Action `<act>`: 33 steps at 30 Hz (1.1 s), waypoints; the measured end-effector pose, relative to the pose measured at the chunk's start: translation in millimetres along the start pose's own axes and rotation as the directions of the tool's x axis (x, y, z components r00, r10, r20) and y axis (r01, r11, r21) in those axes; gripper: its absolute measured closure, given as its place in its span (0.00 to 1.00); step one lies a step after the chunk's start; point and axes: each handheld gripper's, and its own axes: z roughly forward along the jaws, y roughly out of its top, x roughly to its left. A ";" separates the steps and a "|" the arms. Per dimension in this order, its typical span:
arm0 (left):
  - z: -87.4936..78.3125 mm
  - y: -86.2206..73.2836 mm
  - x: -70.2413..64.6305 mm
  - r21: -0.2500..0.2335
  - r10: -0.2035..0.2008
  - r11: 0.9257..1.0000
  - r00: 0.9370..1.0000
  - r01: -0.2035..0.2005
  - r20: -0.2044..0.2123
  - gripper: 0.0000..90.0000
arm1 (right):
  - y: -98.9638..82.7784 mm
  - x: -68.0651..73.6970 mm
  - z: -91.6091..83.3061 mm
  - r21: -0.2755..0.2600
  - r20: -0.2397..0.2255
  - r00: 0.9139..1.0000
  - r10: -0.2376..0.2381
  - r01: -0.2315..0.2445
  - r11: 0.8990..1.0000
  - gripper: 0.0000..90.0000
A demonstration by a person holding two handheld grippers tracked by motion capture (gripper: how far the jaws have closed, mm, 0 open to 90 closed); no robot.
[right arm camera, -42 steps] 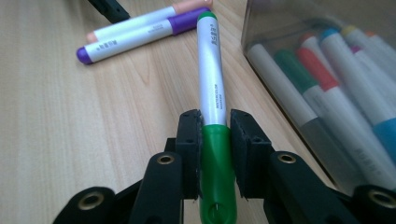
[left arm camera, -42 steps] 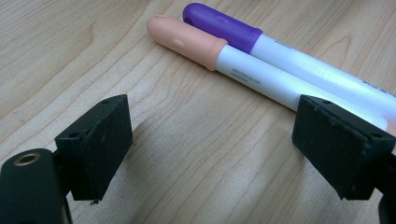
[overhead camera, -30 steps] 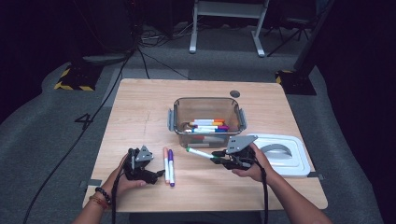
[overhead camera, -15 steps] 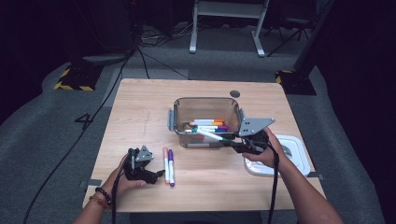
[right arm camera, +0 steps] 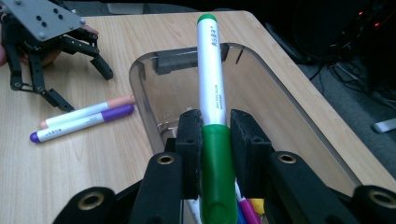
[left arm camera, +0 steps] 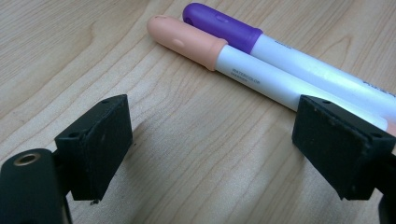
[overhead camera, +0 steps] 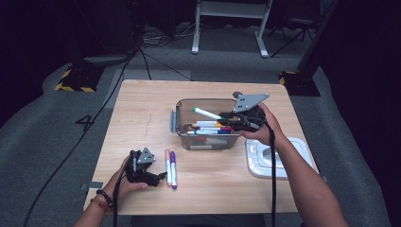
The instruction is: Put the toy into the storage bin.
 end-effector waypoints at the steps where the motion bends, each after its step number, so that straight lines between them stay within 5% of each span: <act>1: 0.0 0.0 0.0 0.000 0.000 1.000 1.000 0.000 0.000 0.14 | 0.3 -4.3 4.1 0.006 -0.008 1.000 0.004 -0.004 1.000 0.83; 8: 0.0 0.0 0.0 0.000 0.000 1.000 1.000 0.000 0.000 0.14 | -8.1 -29.1 36.9 0.109 -0.003 0.999 -0.035 0.035 0.993 0.83; 15: 0.0 0.0 0.0 0.000 0.000 1.000 1.000 0.000 0.000 0.14 | -16.5 -42.4 66.5 0.186 -0.056 0.998 -0.027 0.037 0.982 0.83; 25: 0.0 0.0 0.0 0.000 0.000 1.000 1.000 0.000 0.000 0.14 | -22.3 -45.6 93.6 0.344 -0.137 0.990 -0.046 0.091 0.934 0.83; 27: 0.0 0.0 0.0 0.000 0.000 1.000 1.000 0.000 0.000 0.14 | -23.0 -42.4 98.2 0.402 -0.175 0.983 -0.061 0.128 0.907 0.83; 29: 0.0 0.0 -0.1 0.000 0.000 1.000 1.000 0.000 0.000 0.14 | -22.8 -41.7 98.5 0.408 -0.183 0.981 -0.060 0.131 0.904 0.83; 33: 0.0 0.0 -0.1 0.000 0.000 1.000 1.000 0.000 0.000 0.14 | -22.8 -39.3 101.0 0.447 -0.215 0.975 -0.056 0.149 0.882 0.83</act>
